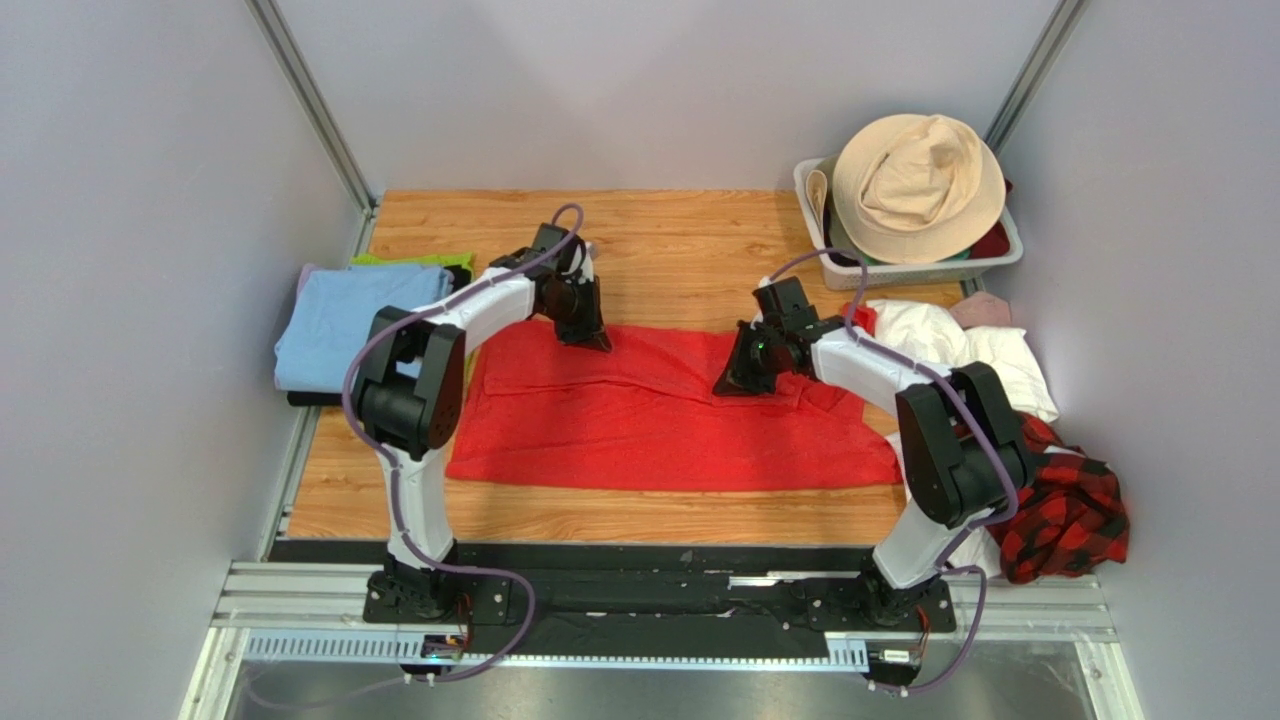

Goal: Fold and stack the mixed laundry pile
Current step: Fold the tank top at the center of the board.

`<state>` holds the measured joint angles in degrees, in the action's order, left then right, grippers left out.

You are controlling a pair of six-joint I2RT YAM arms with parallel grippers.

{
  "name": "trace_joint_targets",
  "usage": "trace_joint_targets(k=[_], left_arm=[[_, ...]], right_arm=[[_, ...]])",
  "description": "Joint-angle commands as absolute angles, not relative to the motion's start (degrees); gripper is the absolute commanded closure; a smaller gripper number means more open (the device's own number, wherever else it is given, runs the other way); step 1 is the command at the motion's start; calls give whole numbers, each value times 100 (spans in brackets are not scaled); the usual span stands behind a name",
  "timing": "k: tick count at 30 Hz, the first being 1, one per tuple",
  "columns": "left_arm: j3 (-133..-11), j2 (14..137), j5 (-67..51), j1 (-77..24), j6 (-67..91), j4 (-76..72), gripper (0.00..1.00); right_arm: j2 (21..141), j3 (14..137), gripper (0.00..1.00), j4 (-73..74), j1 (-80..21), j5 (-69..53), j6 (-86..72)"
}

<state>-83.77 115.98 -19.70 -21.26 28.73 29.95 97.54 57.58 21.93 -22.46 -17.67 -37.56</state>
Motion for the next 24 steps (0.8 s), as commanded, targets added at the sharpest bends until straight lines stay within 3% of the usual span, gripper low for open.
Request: trace_joint_targets(k=[1,10,24], left_arm=[[-8148,10679,-2232,-2127,2698,2681,100],[-7893,11364,-3049,-2180,2795,2558,100],[-7146,11294,-2690,-2171,2760,2382,100]], right_arm=[[9229,6012,100,2408,-2004,-1731,-3507],[9202,5230,100,1917,-1380,-2135,-3507],[9712,4711,100,1230,-501,-2777,-3507]])
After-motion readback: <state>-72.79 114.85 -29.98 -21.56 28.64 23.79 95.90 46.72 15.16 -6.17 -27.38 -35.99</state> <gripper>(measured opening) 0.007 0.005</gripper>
